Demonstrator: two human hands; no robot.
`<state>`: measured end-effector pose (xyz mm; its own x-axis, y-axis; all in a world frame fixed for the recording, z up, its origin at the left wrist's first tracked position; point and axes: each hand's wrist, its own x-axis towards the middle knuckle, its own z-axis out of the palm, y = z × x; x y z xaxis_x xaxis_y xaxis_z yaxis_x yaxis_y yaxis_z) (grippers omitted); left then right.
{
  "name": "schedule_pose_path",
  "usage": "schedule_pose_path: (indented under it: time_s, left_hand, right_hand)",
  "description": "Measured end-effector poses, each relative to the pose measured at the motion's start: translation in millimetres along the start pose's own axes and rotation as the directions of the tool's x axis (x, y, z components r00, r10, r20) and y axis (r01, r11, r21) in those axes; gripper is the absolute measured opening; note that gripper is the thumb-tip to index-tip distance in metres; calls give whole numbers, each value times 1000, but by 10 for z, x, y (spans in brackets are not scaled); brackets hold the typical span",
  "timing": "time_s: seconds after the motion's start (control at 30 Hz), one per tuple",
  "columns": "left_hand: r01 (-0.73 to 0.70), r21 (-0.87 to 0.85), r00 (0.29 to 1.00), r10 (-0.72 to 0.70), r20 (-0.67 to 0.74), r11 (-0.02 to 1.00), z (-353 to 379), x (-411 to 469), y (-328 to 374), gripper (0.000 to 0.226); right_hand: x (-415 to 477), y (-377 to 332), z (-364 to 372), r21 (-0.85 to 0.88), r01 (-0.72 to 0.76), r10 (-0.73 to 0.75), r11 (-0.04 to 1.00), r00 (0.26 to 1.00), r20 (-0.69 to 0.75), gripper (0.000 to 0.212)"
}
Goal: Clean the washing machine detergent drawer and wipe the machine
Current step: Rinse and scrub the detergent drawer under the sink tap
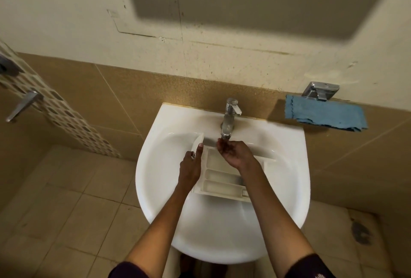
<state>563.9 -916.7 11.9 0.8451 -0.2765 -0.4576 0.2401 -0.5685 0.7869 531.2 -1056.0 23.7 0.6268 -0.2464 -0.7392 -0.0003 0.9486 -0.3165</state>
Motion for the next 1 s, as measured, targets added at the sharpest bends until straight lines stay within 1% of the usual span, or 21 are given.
schedule_pose_path:
  time_s: [0.07,0.13,0.17,0.2,0.23,0.27,0.3,0.33,0.37,0.4,0.43,0.47,0.53,0.57,0.63,0.67,0.73,0.8,0.9,0.93,1.0]
  left_hand:
    - [-1,9,1000,1,-3,1000,-3,-4,6,65]
    - [1,13,1000,-1,-7,1000,-7,-10,16,65]
    - [2,12,1000,-2,-6,1000,-8,-9,15,65]
    - [0,10,1000,0,-6,1000,-8,-9,11,65]
    - [-3,7,1000,3,-7,1000,-10,-12,12,64]
    - [-5,0,1000,5,-7,1000,-10,-17,14,63]
    - [-7,-7,1000,7,-7,1000,-7,-17,17,62]
    - [-7,-7,1000,7,-6,1000,-6,-14,20,62]
    - [-4,-1,1000,4,-6,1000,-6,-12,21,63]
    - [0,8,1000,0,-7,1000,-4,-14,21,63]
    - [2,13,1000,-2,-7,1000,-2,-17,21,64]
    - [1,14,1000,-1,-6,1000,-1,-17,21,64]
    - [0,14,1000,0,-4,1000,2,-11,19,64]
    - [0,18,1000,0,-5,1000,4,-5,18,64]
    - [3,19,1000,-3,-10,1000,13,-4,12,64]
    - [4,19,1000,-4,-12,1000,18,1,12,64]
    - [5,34,1000,-5,-7,999,20,10,12,63]
    - [1,32,1000,-1,-11,999,22,6,8,63]
    - [8,36,1000,-8,-7,999,13,1,18,65]
    - [9,34,1000,-8,-7,999,15,6,13,65]
    - [13,42,1000,-13,-10,999,18,13,12,65]
  right_hand:
    - [45,9,35,33,0,1,999,999,-33,27]
    - [73,16,54,-15,14,-15,1000,999,-41,29]
    - [67,29,62,-81,13,-16,997,999,-28,29]
    - [57,62,72,-237,25,-27,971,1000,-2,27]
    - [37,112,83,-482,57,-44,875,998,37,23]
    - [14,180,80,-736,103,-55,669,994,89,20]
    - [8,251,44,-898,166,-71,408,986,150,20]
    - [44,310,-14,-960,219,-125,174,972,199,22]
    - [81,339,-78,-972,235,-214,11,950,227,23]
    - [116,354,-150,-971,223,-308,-89,921,240,23]
    - [145,366,-218,-969,190,-370,-158,898,236,22]
    - [179,376,-278,-968,157,-381,-198,897,223,21]
    - [232,395,-313,-970,123,-344,-209,920,190,24]
    - [237,394,-294,-972,107,-347,-209,921,176,31]
    - [229,385,-250,-972,72,-389,-225,908,157,43]
    - [255,386,-258,-973,65,-421,-222,893,156,45]
    - [292,427,-314,-988,51,-496,-145,861,117,43]
    - [290,467,-337,-998,23,-550,-51,834,47,44]
    - [320,466,-322,-999,1,-564,54,825,-30,41]
    - [321,464,-307,-998,-7,-559,68,828,-44,42]
    - [307,487,-288,-998,-36,-555,44,830,-55,48]
